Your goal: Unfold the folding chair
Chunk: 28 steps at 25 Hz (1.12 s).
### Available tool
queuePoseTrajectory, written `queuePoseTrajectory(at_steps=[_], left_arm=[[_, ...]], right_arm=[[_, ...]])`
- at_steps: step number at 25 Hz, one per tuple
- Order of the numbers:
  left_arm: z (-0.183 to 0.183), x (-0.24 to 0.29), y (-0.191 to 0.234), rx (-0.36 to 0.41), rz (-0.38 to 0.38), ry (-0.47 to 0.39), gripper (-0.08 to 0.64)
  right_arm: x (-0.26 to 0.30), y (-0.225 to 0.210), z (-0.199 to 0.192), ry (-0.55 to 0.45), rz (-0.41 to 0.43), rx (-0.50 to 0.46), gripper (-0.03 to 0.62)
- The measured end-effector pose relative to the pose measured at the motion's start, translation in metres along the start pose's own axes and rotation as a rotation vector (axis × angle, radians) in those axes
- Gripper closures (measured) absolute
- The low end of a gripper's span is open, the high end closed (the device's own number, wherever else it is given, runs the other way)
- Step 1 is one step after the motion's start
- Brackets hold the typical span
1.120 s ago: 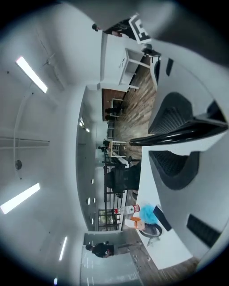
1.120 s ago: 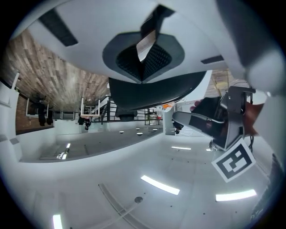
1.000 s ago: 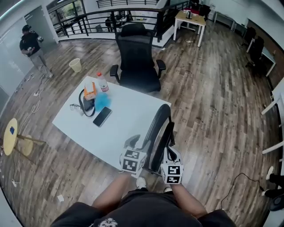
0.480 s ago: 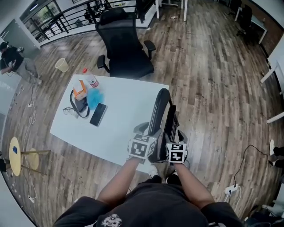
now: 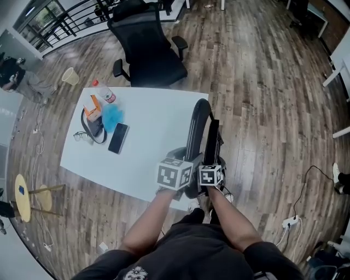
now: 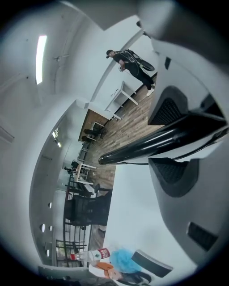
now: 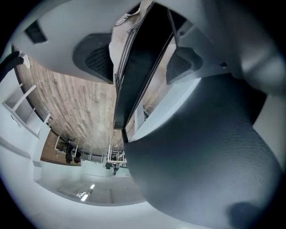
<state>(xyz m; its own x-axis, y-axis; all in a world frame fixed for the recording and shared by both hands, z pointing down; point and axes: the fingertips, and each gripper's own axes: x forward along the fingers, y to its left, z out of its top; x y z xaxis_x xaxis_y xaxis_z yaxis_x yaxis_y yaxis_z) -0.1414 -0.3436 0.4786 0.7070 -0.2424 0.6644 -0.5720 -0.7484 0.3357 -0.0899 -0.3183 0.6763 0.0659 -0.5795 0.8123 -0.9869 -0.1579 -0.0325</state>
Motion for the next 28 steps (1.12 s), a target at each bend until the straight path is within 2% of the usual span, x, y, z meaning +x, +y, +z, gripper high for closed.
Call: queuePoseTrajectory(at_steps=[2, 5, 7, 12, 19, 24, 28], left_arm=[[-0.001, 0.001, 0.001, -0.008, -0.010, 0.013, 0.335], [-0.002, 0.002, 0.000, -0.015, -0.009, 0.018, 0.388], [-0.001, 0.002, 0.000, -0.025, -0.012, 0.013, 0.391], [-0.001, 0.003, -0.001, -0.034, -0.016, 0.008, 0.396], [-0.003, 0.003, 0.001, -0.025, -0.019, 0.013, 0.396], [-0.003, 0.008, -0.012, 0.006, -0.040, 0.019, 0.385], [-0.005, 0.017, -0.017, 0.031, -0.035, 0.046, 0.380]], right_arm=[[0.010, -0.001, -0.005, 0.030, -0.023, 0.001, 0.239], [0.028, -0.004, -0.015, 0.071, -0.045, 0.018, 0.239], [0.033, -0.007, -0.018, 0.087, -0.054, 0.021, 0.239], [0.026, -0.014, -0.018, 0.053, -0.060, 0.040, 0.239], [0.021, -0.034, -0.023, 0.004, 0.013, 0.096, 0.239], [0.008, -0.060, -0.030, -0.021, 0.016, 0.084, 0.239], [0.007, -0.088, -0.042, -0.040, 0.063, 0.144, 0.241]])
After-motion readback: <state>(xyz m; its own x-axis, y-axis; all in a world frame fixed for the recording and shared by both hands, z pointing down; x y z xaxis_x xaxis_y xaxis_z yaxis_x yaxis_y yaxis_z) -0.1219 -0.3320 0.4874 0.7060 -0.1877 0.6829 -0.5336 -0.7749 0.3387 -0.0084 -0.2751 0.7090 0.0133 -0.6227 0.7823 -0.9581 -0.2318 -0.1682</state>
